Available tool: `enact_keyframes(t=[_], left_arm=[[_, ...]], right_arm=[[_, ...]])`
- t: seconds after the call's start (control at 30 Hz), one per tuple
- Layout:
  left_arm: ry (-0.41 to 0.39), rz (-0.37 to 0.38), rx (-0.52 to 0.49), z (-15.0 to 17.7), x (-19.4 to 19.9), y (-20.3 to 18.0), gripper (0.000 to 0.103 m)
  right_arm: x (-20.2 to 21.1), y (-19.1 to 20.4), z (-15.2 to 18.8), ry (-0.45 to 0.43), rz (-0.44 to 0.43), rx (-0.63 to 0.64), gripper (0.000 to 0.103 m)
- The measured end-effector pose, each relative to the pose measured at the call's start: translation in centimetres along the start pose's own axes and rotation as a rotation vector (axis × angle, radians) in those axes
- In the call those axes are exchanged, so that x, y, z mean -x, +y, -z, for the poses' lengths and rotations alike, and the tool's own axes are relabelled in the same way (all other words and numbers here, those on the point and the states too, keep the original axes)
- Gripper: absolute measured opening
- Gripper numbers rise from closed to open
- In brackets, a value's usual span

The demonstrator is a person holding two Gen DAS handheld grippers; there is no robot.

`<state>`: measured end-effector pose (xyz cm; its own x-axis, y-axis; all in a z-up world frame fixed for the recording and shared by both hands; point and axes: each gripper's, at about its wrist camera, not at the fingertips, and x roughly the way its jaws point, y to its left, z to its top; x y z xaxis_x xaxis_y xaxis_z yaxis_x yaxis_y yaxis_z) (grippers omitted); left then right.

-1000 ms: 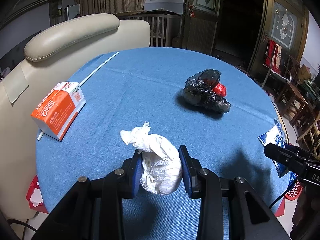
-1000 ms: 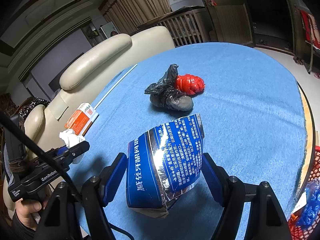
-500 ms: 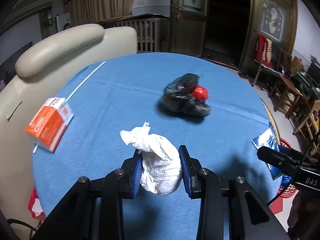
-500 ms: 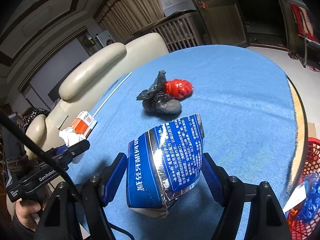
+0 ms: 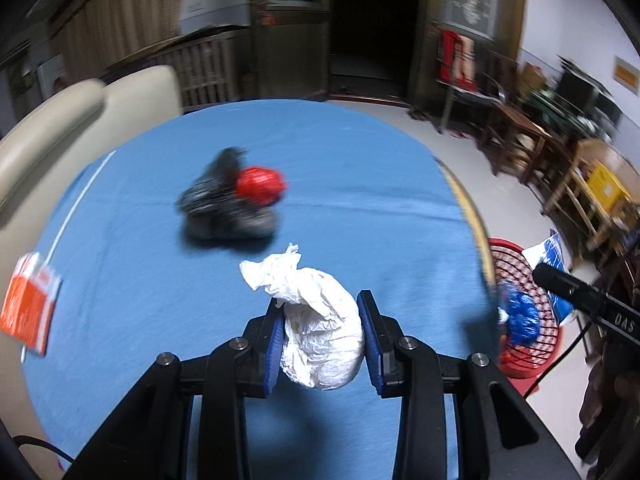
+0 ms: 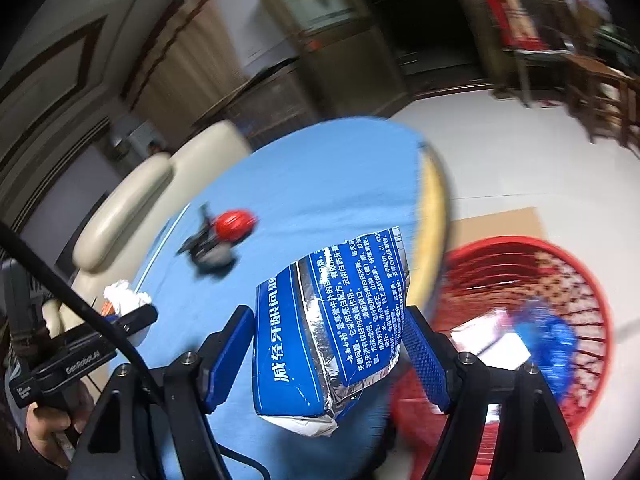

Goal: Collect trash
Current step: 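Carry the tissue and blue box to the red basket and open both tools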

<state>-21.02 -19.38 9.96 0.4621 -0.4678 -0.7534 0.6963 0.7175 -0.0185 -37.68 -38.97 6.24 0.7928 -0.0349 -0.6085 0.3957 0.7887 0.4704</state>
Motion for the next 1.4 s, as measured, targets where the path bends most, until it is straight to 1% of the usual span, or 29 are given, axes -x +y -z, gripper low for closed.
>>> enact_keyframes(t=[0.1,0.2,0.3,0.43,0.57,0.7,0.73,0.87,1.03,1.27,1.4], left_arm=[[-0.001,0.041,-0.039,-0.9,-0.5,-2.4,0.037],[-0.002,0.084,-0.088,-1.7,-0.8,-5.2,0.037],[-0.003,0.115,-0.124,-2.3,-1.2,-7.3,0.037],[-0.006,0.149,-0.164,-2.8,-1.3,-9.8,0.037],[-0.006,0.167,-0.191,-3.2,-1.4,-11.3,0.037],[-0.001,0.179,-0.205,-3.3,-1.7,-12.2,0.037],[0.000,0.181,-0.207,-3.3,-1.7,-12.4,0.037],[0.010,0.201,-0.220,-3.5,-2.0,-12.8,0.037],[0.023,0.245,-0.258,-3.5,-2.3,-14.6,0.037],[0.075,0.389,-0.294,-3.8,-4.0,-18.5,0.038],[0.096,0.405,-0.322,-3.9,-5.4,-20.5,0.041]], right_arm=[[2.2,-3.6,-0.4,-0.041,0.063,-0.056,0.078],[3.6,-6.7,-0.5,-0.060,0.120,-0.102,0.078],[4.2,-9.3,-0.3,-0.059,0.163,-0.140,0.078],[4.0,-11.3,0.1,-0.035,0.184,-0.167,0.078],[3.3,-11.8,0.5,-0.007,0.191,-0.177,0.080],[1.5,-13.0,0.7,0.062,0.208,-0.210,0.083],[1.4,-13.5,0.8,0.067,0.209,-0.227,0.083],[2.0,-15.0,0.8,0.037,0.201,-0.302,0.087],[3.9,-16.3,0.2,-0.018,0.222,-0.336,0.087],[5.8,-16.8,-0.6,-0.064,0.243,-0.364,0.087],[6.8,-16.8,-0.8,-0.078,0.252,-0.362,0.087]])
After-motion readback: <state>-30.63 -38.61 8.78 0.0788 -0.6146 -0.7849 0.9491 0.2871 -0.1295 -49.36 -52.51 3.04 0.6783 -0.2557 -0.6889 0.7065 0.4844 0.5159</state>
